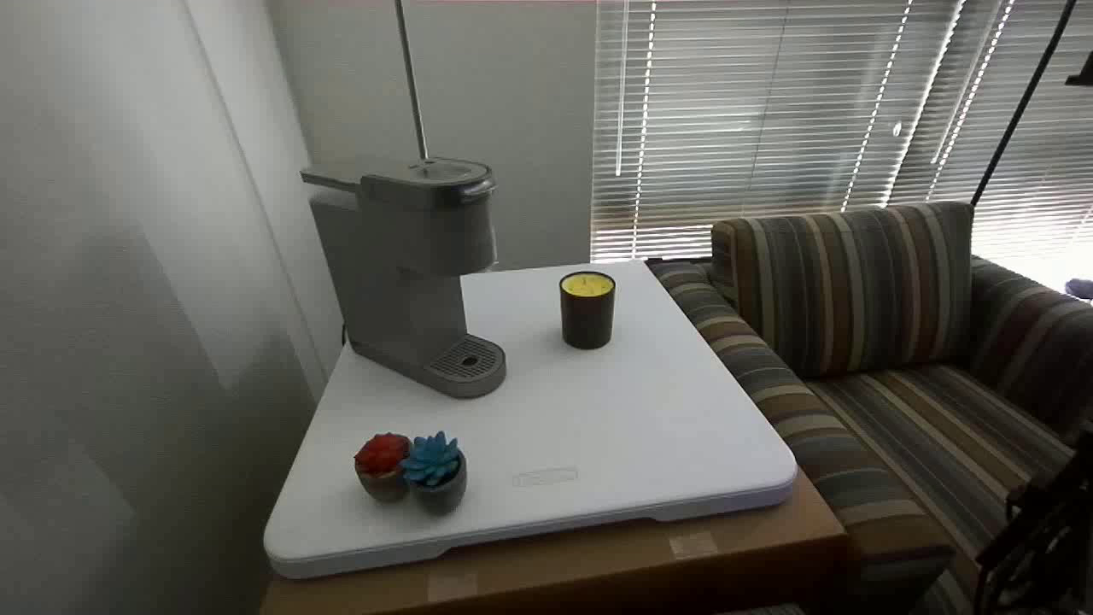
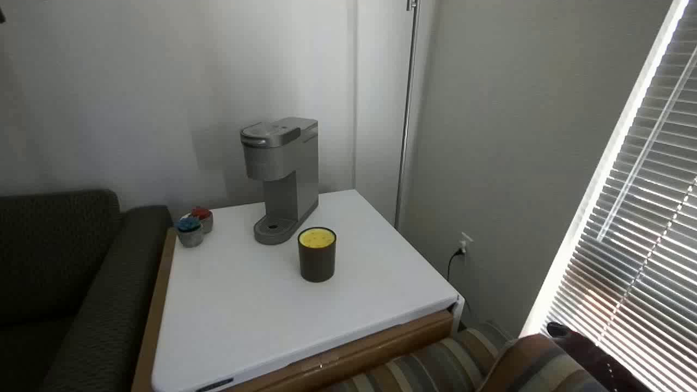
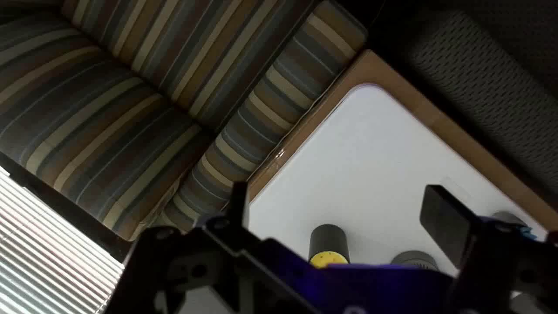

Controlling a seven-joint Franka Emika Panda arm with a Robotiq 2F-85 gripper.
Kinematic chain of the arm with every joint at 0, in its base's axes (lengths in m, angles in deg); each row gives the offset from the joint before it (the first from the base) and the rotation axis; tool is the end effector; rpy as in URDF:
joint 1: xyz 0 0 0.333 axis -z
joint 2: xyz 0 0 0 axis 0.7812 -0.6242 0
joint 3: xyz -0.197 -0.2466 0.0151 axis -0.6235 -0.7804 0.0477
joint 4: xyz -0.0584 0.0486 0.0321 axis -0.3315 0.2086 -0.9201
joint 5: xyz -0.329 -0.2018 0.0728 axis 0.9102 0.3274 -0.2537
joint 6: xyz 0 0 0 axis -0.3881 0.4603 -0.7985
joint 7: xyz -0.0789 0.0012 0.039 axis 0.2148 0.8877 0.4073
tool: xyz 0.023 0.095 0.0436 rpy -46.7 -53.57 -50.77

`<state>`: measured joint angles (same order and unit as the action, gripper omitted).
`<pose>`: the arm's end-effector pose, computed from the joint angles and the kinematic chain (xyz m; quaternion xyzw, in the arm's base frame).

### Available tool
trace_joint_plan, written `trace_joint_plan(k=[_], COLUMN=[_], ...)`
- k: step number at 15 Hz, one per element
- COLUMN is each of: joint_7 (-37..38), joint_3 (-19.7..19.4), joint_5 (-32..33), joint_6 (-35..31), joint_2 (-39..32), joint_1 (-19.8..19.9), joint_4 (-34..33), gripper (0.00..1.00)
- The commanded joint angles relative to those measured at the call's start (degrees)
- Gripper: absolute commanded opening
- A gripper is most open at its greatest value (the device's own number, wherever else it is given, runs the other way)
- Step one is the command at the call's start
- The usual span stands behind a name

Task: Open the coffee machine chamber

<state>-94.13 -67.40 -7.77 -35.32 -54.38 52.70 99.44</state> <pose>0.3831 -0.0240 0.5567 0.9961 0.0439 0.0209 0.0736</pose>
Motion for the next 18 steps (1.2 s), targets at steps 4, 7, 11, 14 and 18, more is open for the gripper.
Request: trace_joint_plan(k=[4,7,11,14,18], joint_7=[2.3,3.3,5.3,7.8,8.0], joint_3=[-0.3,-0.3,0.0,0.6,0.3], joint_5=[-1.0,-3.2,-7.3,-10.6,-19.0], joint_6=[-4.0,-8.8,-17.1,-22.8,-31.8], joint_2=[-2.7,-5.8,-12.1,-17.0,-22.8], joint_1=[-0.6,-1.3,-2.1,-2.6,-4.4], joint_4=[-0.6,-0.9,-1.4,-2.0,-1.0], gripper=[1.00,1.00,1.00,1.00,1.00])
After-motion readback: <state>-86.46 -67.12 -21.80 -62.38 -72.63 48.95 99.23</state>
